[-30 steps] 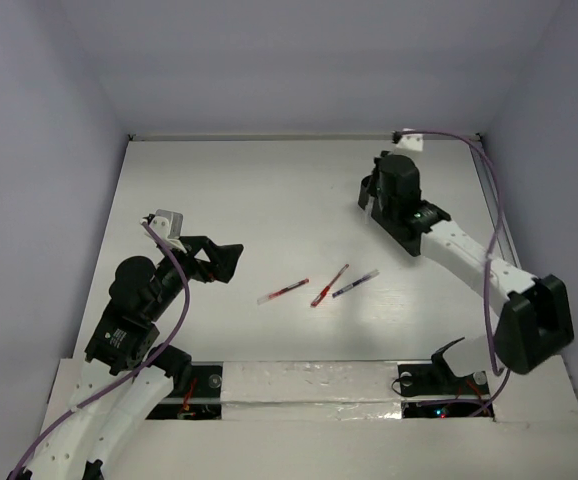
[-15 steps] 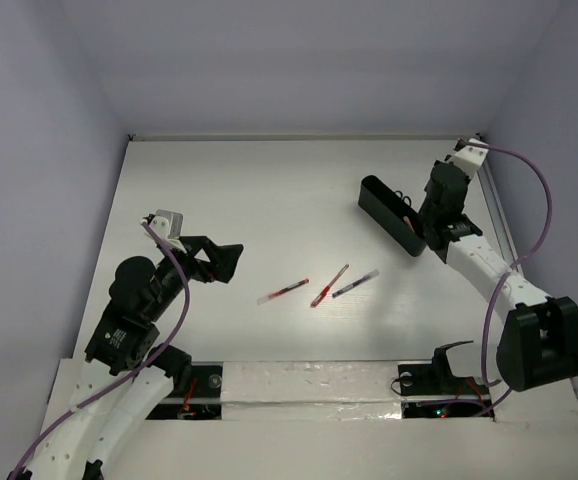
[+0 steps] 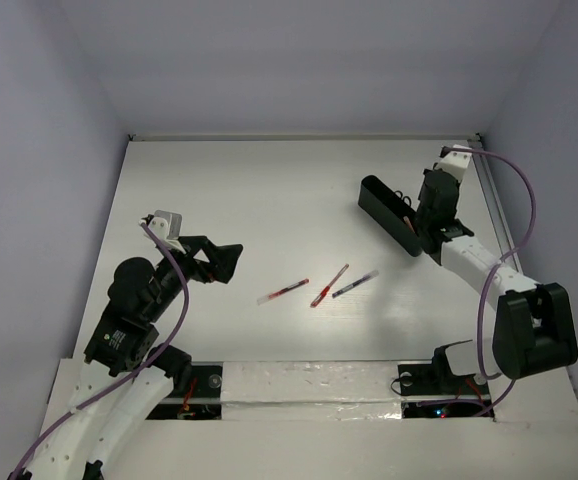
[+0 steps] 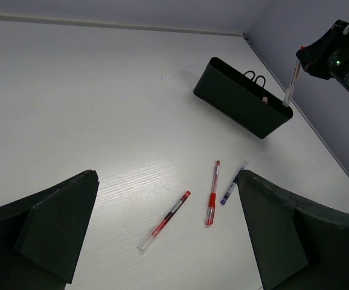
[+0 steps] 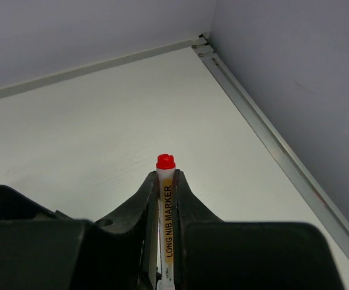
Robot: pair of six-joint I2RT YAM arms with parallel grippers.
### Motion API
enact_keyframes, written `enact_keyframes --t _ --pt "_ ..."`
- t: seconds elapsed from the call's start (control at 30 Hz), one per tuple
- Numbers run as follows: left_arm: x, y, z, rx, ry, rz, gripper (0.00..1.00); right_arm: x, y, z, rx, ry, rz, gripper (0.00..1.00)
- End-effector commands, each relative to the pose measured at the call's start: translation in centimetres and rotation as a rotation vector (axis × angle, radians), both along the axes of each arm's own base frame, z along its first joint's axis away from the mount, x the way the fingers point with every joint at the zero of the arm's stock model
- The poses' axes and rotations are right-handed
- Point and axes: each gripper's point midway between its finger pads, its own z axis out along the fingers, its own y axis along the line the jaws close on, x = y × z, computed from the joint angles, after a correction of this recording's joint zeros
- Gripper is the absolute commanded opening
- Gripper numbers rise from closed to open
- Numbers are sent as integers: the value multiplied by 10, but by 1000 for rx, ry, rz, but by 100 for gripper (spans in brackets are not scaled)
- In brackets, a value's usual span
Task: Sort the stationery into containers
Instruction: Place the pen in the storage box, then pick up the pen from the center of the board.
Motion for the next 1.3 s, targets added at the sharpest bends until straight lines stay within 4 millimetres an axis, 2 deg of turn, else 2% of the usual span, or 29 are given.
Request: enact_keyframes --t 0.0,0.23,0.5,0.67,0.73,0.8,1.0,1.1,1.17,1.2,1.23,1.27 --pt "0 -2 11 -12 -50 -12 99 7 5 9 -2 -43 27 0" --pt "0 -2 11 -12 -52 -11 99 5 27 3 -100 11 77 2" --pt "0 -2 12 -14 -52 -11 99 4 27 -5 -143 46 55 9" --pt "0 -2 11 -14 -51 -11 99 0 28 -4 -137 39 48 19" --pt "0 -2 11 -14 -51 -11 99 -3 26 -4 -136 38 38 29" --pt "0 -2 11 -14 -51 -11 99 -5 26 -2 -127 30 43 32" --pt "0 -2 11 -12 -50 -11 99 -10 34 0 -84 24 75 33" --pt "1 -2 10 -11 -47 -12 99 -15 44 0 -50 24 111 33" --pt "1 -2 10 -11 -44 -11 99 -18 62 8 5 0 174 34" --pt "1 -2 10 -11 -45 -11 99 -22 71 3 10 32 210 33" --pt "1 -2 10 -11 -44 -11 99 -25 81 5 53 30 247 32" --pt "2 -2 9 -9 -43 -11 99 -23 111 9 98 43 396 32"
